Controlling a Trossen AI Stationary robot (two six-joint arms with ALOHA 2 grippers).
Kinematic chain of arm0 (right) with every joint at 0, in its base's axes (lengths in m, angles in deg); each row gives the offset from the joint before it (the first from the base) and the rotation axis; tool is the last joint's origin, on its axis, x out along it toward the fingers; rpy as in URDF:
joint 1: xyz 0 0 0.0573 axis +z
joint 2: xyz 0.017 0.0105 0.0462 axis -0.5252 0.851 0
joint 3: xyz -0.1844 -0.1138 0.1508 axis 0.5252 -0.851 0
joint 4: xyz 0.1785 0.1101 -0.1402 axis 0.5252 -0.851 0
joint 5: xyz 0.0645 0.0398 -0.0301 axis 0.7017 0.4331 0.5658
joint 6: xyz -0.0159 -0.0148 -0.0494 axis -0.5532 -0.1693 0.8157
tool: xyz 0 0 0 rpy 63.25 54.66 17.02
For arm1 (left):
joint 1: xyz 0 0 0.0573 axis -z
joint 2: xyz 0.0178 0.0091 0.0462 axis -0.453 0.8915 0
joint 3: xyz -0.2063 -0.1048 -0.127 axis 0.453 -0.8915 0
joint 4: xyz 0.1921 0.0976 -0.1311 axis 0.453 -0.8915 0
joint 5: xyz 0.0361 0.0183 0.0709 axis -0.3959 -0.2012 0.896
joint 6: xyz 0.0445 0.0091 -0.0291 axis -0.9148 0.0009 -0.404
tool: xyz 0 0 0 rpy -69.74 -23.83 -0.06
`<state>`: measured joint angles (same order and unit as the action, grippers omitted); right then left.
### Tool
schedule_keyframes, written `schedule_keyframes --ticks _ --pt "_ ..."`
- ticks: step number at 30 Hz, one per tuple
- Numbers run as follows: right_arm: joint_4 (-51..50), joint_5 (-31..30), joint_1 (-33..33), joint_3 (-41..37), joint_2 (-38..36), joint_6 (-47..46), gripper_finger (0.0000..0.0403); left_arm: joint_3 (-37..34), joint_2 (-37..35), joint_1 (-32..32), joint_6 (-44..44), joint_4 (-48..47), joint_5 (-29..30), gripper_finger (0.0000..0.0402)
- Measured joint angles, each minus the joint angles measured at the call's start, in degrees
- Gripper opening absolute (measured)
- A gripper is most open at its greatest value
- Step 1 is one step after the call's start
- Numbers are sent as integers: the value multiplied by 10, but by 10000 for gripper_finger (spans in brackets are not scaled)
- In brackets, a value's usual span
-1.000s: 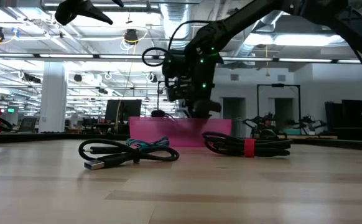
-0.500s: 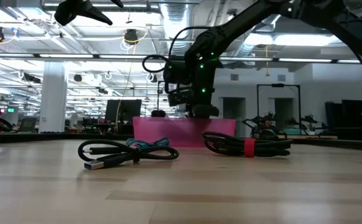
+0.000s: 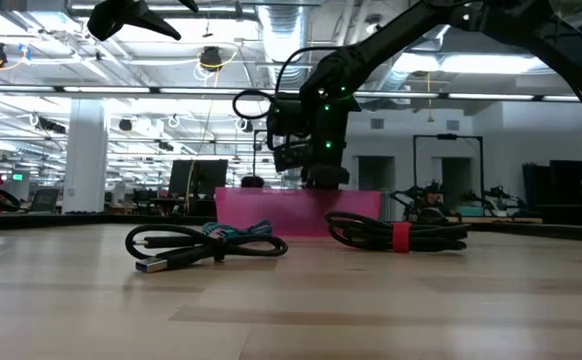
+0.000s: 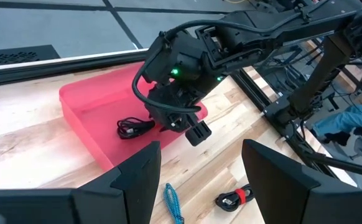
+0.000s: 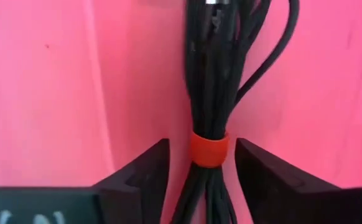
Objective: Pick and place USB-C Cables
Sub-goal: Put the right black charger cable into the pink bin, then adjust the pink bin
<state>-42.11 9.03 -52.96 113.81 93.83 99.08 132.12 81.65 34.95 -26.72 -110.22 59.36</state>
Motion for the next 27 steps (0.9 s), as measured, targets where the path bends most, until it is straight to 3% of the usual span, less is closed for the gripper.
schedule_keyframes --ticks 5,16,27 --pt "-24 21 0 37 -1 0 232 0 0 0 0 0 0 214" --pt "-24 25 -25 139 -1 1 226 0 0 0 0 -3 0 214" --pt "-8 21 -60 147 0 -3 213 0 0 0 -4 -4 1 214"
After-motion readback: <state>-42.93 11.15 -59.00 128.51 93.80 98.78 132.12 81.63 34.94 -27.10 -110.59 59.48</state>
